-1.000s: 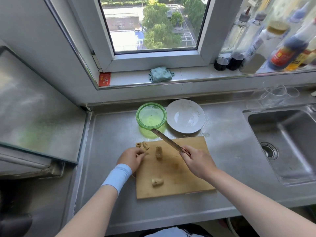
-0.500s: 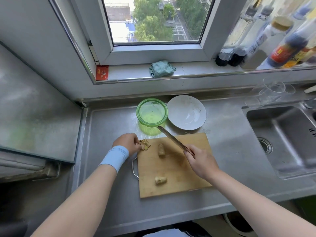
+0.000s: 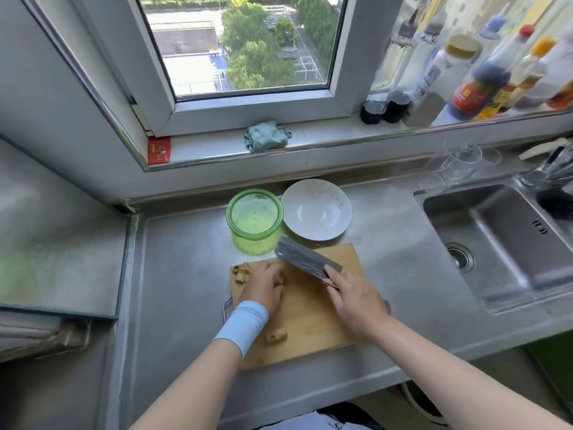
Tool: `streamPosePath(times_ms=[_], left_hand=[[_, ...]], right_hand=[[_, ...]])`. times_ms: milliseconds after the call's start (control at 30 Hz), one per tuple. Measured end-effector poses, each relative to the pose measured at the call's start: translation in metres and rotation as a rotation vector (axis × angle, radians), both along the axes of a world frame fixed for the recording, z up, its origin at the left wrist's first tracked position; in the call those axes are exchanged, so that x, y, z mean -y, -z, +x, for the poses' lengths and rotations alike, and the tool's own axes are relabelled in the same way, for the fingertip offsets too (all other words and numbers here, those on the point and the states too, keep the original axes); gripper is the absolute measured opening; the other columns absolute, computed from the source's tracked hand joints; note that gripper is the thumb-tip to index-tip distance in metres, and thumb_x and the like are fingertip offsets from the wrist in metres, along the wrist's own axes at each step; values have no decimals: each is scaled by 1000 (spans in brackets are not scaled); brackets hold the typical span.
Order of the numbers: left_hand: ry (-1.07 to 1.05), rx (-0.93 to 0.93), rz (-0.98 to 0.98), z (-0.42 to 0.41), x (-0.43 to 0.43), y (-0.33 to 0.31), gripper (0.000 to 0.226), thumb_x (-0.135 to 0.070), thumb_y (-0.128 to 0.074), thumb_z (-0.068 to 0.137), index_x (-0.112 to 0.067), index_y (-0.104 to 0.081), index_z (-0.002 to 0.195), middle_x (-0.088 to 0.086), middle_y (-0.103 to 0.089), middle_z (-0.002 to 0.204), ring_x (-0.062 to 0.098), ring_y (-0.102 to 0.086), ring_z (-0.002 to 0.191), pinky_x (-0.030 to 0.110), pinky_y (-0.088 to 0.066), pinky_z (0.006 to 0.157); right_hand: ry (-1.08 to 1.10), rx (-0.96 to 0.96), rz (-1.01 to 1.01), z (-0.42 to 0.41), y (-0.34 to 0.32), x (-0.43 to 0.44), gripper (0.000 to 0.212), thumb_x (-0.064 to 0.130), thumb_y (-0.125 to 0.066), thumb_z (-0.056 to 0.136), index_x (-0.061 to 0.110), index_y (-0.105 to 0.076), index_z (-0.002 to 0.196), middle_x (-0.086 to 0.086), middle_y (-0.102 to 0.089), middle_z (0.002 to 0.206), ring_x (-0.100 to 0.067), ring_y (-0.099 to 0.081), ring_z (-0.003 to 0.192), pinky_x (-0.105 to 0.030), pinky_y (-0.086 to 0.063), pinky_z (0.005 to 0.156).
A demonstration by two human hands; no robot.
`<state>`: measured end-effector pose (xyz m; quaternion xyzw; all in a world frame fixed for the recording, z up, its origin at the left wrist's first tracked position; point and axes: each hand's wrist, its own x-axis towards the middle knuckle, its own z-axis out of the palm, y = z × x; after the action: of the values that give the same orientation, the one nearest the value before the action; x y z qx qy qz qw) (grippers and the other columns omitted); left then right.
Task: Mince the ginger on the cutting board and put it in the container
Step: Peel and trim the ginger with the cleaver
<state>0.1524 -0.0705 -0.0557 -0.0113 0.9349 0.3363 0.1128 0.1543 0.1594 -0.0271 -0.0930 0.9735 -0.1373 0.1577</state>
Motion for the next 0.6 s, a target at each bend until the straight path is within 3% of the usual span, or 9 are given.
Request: streamPosePath(times_ms=[133, 267, 400, 500, 600], left_hand=[[-130, 26, 152, 11, 2, 1, 40, -2, -68, 78, -25, -64, 111, -11, -58, 111, 10, -57, 97, 17, -43, 91], [-313, 48, 290, 32, 0, 0, 32, -6, -67, 83, -30, -70, 104, -15, -70, 102, -2, -65, 89, 11, -49, 84], [-483, 135, 585, 47, -9, -3, 39, 8, -61, 85, -25, -68, 105, -4, -73, 104, 0, -68, 94, 12, -50, 82], [-546, 156, 677, 49, -15, -4, 36, 6, -64, 88, -25, -68, 105, -5, -72, 107, 3, -68, 94, 11, -49, 77], [-564, 197, 705, 50, -20, -4, 32, 1, -64, 91, -28, -68, 103, -6, -72, 105, 10, -68, 95, 18, -53, 80]], right_hand=[[-52, 8, -24, 3, 19, -9, 49, 31, -50, 102, 28, -40, 150, -9, -51, 121, -31, -50, 112, -38, -40, 93], [-52, -55, -139, 7, 37, -15, 48, 15, -67, 89, 22, -56, 135, -9, -52, 101, -34, -55, 93, -40, -47, 76], [-78, -16, -162, 4, 37, -18, 49, 14, -58, 95, 25, -50, 142, -8, -49, 111, -31, -47, 104, -41, -45, 85], [-72, -2, -162, 2, 36, -18, 51, 15, -53, 98, 28, -46, 146, -7, -48, 113, -29, -44, 107, -39, -43, 90], [-89, -60, -139, 1, 38, -19, 50, 13, -60, 92, 27, -54, 139, -7, -54, 107, -31, -50, 98, -44, -46, 90]])
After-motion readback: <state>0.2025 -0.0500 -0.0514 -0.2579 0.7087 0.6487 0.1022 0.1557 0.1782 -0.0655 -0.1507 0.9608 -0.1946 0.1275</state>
